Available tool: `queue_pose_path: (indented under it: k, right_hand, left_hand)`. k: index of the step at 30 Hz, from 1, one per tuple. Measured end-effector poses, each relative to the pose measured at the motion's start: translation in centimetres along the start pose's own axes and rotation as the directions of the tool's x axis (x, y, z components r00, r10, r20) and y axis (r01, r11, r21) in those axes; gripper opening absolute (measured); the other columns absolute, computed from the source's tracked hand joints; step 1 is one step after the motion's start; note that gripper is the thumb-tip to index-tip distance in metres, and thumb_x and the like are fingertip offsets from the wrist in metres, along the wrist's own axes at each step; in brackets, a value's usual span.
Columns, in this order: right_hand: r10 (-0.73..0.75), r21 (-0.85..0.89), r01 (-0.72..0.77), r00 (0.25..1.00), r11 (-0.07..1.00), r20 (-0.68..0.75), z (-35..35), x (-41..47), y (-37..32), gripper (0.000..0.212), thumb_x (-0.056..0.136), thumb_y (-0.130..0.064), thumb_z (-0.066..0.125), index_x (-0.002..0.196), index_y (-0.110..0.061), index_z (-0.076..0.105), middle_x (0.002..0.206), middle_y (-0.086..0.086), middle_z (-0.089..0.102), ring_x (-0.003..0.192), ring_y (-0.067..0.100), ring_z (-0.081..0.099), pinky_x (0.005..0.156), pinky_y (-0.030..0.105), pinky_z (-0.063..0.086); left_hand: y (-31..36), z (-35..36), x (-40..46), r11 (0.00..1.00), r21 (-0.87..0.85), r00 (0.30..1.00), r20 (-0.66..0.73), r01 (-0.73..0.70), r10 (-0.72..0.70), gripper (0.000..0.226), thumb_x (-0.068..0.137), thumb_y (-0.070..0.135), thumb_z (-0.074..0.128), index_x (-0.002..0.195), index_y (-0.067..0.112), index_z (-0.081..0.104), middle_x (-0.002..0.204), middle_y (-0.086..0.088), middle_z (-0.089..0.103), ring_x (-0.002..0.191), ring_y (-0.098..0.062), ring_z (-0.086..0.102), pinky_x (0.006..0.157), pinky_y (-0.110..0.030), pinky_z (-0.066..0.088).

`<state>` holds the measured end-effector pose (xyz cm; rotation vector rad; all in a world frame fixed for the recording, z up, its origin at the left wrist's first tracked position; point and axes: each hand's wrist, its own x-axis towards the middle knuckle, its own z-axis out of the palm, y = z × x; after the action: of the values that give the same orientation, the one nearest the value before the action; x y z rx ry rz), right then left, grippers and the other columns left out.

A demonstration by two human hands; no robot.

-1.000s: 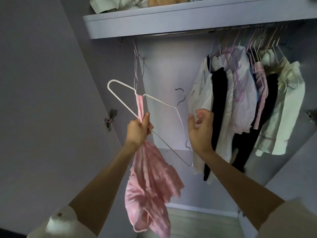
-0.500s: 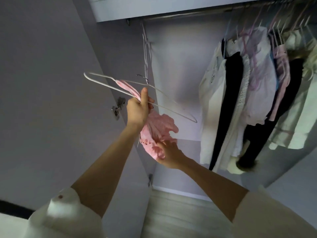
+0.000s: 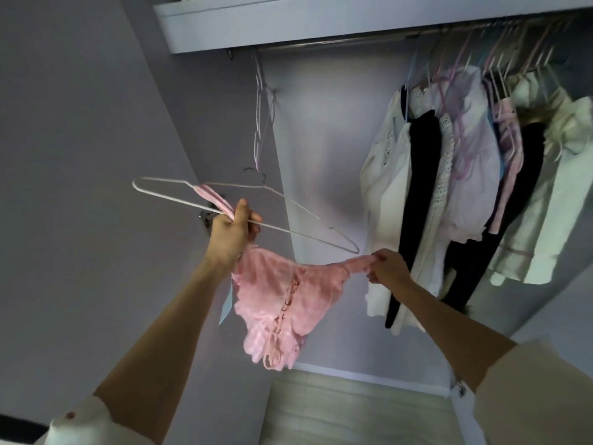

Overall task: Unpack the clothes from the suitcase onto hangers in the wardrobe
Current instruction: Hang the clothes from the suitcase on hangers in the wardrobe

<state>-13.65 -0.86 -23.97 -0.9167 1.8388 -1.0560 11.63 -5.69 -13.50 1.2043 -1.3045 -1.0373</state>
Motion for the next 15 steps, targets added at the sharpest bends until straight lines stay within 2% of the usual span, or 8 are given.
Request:
queue_pose_path:
  k: [2,3,5,8,10,12,15]
  right_hand:
    - [0.084,0.405,-0.104,0.994,0.908,0.066,-0.6,0.0,-1.2,0.021,0.085,0.011,0.044,0.081,-0.001,0.06,0.079,0.017,0.062,0.069,0.022,0.06,0.057,0.021,0.055]
    - [0.078,0.51,-0.124,0.991,0.851,0.11,-0.9,0.0,-1.5,0.02,0.085,0.009,0.045,0.08,-0.002,0.061,0.081,0.016,0.064,0.076,0.024,0.062,0.065,0.024,0.055]
    - [0.012,0.595,-0.089,0.991,0.798,0.132,-1.5,0.1,-2.0,0.017,0.083,0.004,0.045,0.083,-0.003,0.06,0.088,0.014,0.065,0.085,0.025,0.063,0.076,0.028,0.052]
    - [-0.085,0.562,0.022,0.993,0.827,0.085,-2.4,0.3,-2.5,0.02,0.087,0.0,0.043,0.082,-0.009,0.061,0.088,0.013,0.062,0.085,0.026,0.06,0.078,0.03,0.049]
    - [-0.157,0.443,0.121,0.986,0.888,0.047,-2.9,0.3,-3.4,0.021,0.087,0.002,0.046,0.084,-0.01,0.063,0.09,0.015,0.064,0.085,0.029,0.06,0.079,0.034,0.049]
    - [-0.226,0.335,0.202,0.974,0.92,0.033,-3.1,0.3,-4.6,0.022,0.086,0.007,0.047,0.092,-0.008,0.062,0.1,0.02,0.064,0.093,0.031,0.062,0.088,0.039,0.05]
    - [-0.288,0.225,0.257,0.951,0.94,0.117,-2.9,0.0,-5.8,0.024,0.087,0.009,0.046,0.101,-0.003,0.061,0.103,0.017,0.062,0.096,0.027,0.06,0.084,0.031,0.051]
  left_hand:
    - [-0.2,0.3,-0.1,0.999,-0.031,0.999,0.052,0.01,-0.008,0.046,0.1,0.025,0.038,0.062,0.009,0.058,0.039,0.007,0.052,0.038,-0.001,0.045,0.046,-0.012,0.039]
    - [-0.2,0.4,-0.2,0.999,-0.039,0.997,0.081,0.003,0.0,0.046,0.1,0.025,0.038,0.062,0.009,0.058,0.04,0.007,0.052,0.039,-0.001,0.045,0.046,-0.013,0.039]
    - [-0.2,0.5,-0.3,0.999,-0.026,0.99,0.138,-0.024,0.027,0.047,0.1,0.026,0.038,0.061,0.008,0.057,0.042,0.007,0.052,0.041,-0.002,0.045,0.047,-0.012,0.04]
    - [-0.2,0.3,-0.2,1.0,-0.014,0.976,0.219,-0.012,0.015,0.048,0.099,0.031,0.038,0.061,0.009,0.057,0.047,0.007,0.052,0.046,-0.004,0.046,0.05,-0.014,0.04]
    - [-0.1,0.1,-0.3,1.0,-0.004,0.96,0.28,0.018,-0.016,0.047,0.098,0.033,0.038,0.061,0.01,0.056,0.049,0.005,0.05,0.046,-0.005,0.045,0.051,-0.016,0.038]
    - [0.2,0.4,-0.6,0.999,0.047,0.942,0.335,-0.006,-0.01,0.047,0.099,0.032,0.037,0.062,0.01,0.055,0.052,0.001,0.049,0.045,-0.004,0.043,0.049,-0.015,0.037]
    - [0.7,1.3,-1.0,0.995,0.084,0.938,0.346,-0.046,0.014,0.043,0.099,0.03,0.037,0.066,0.01,0.058,0.057,-0.004,0.048,0.044,-0.002,0.044,0.047,-0.013,0.039]
